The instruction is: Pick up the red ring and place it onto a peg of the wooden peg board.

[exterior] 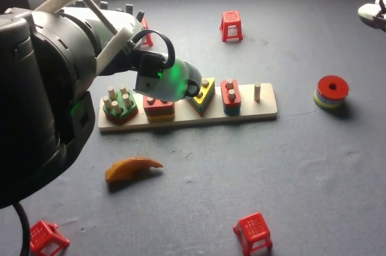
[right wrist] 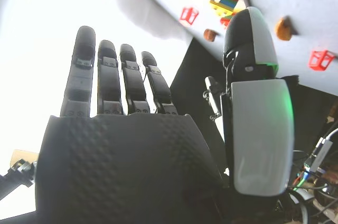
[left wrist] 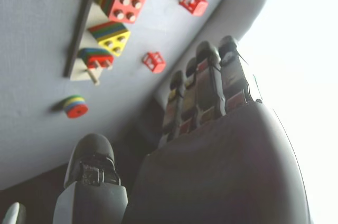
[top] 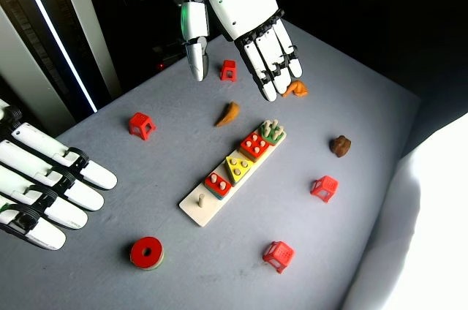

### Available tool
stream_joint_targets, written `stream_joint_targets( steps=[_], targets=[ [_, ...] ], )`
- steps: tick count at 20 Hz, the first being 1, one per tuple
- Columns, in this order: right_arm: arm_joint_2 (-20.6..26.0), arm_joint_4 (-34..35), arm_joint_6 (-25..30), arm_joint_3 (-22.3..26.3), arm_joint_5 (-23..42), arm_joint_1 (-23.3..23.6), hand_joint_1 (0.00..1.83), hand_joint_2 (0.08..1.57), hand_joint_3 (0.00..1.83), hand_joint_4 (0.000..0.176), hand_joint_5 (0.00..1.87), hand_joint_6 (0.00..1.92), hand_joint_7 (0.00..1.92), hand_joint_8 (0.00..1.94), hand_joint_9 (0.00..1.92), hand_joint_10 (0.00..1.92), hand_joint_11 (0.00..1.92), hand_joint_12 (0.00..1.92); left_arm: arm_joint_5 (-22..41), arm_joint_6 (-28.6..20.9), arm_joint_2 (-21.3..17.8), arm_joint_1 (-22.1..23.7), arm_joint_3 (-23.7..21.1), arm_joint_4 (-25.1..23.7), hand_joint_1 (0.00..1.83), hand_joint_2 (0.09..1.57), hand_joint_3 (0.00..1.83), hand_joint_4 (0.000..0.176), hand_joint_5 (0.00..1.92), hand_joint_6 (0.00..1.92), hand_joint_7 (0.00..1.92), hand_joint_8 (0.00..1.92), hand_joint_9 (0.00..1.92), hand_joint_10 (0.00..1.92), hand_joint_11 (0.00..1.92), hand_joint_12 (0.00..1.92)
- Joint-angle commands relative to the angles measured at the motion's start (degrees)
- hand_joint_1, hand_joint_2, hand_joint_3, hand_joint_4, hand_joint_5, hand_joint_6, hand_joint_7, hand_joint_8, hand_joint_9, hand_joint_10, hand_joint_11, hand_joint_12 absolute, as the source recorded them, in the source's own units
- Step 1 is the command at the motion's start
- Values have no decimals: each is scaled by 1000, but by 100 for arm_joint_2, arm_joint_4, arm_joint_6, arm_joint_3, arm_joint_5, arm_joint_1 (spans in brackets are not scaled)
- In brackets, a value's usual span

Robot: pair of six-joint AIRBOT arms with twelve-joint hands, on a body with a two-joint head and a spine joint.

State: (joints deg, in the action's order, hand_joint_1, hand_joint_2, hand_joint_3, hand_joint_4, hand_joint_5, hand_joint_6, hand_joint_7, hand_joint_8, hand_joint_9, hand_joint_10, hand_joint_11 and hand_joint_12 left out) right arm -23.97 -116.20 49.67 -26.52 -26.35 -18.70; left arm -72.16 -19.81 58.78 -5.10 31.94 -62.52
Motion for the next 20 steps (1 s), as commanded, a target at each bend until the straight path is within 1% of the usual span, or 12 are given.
stream_joint_targets(
  steps=[1,2,5,8,10,11,12,13,14,15,17,20],
  targets=[
    [0,-228,19,-12,-420,84,404,832,202,0,0,0,0,0,0,0,0,17,1,10,14,51,-27,-534,0,902,134,0,0,1,0,0,0,0,0,0],
    [-29,-228,20,-33,-446,75,391,900,59,0,0,0,0,0,0,0,0,0,1,10,14,51,-29,-533,0,957,38,0,0,0,0,0,0,0,0,0],
    [-97,-227,114,-125,-464,26,339,901,32,0,0,0,0,0,0,0,0,0,0,10,13,50,-28,-532,0,966,26,0,0,0,0,0,0,0,0,0],
    [-211,-226,242,-283,-454,-15,409,895,19,0,0,0,0,0,0,0,0,0,-1,11,13,50,-35,-522,0,989,32,0,0,0,0,0,0,0,0,0],
    [-299,-226,273,-372,-456,-47,609,897,14,0,0,0,0,0,0,0,7,3,-1,11,12,51,-33,-521,0,983,25,0,0,0,0,0,0,0,6,2],
    [-383,-226,273,-437,-456,-83,920,893,9,0,0,0,0,0,0,0,5,2,-2,11,12,51,-33,-516,0,979,22,0,0,0,0,0,0,0,6,3],
    [-495,-226,273,-517,-457,-119,1154,897,9,0,12,5,9,3,1,0,31,15,-4,10,12,51,-30,-513,0,983,22,0,0,0,0,0,0,0,5,2],
    [-616,-225,283,-615,-460,-161,1230,912,14,0,8,3,8,3,5,2,49,26,-15,10,12,51,-26,-502,0,1001,29,0,0,0,0,0,0,0,0,0],
    [-757,-223,344,-741,-464,-208,1200,917,1,0,8,4,1,0,0,0,9,308,-31,6,11,48,-21,-488,0,1012,32,0,0,0,0,0,0,0,0,0],
    [-874,-192,573,-878,-462,-250,1214,910,0,0,10,3,0,0,0,0,1,393,-36,-3,11,42,-21,-488,0,1017,32,0,0,0,0,0,0,0,0,0],
    [-1059,15,651,-1078,-423,-262,1301,938,7,0,23,5,0,0,0,0,0,355,-36,-5,11,42,-22,-487,0,1024,30,0,0,0,0,0,0,0,0,0],
    [-1386,619,650,-1486,-141,-302,1258,961,9,0,42,6,0,0,0,0,0,431,-36,-22,10,43,-21,-486,0,1028,26,0,0,0,0,0,0,0,0,0]
  ],
)
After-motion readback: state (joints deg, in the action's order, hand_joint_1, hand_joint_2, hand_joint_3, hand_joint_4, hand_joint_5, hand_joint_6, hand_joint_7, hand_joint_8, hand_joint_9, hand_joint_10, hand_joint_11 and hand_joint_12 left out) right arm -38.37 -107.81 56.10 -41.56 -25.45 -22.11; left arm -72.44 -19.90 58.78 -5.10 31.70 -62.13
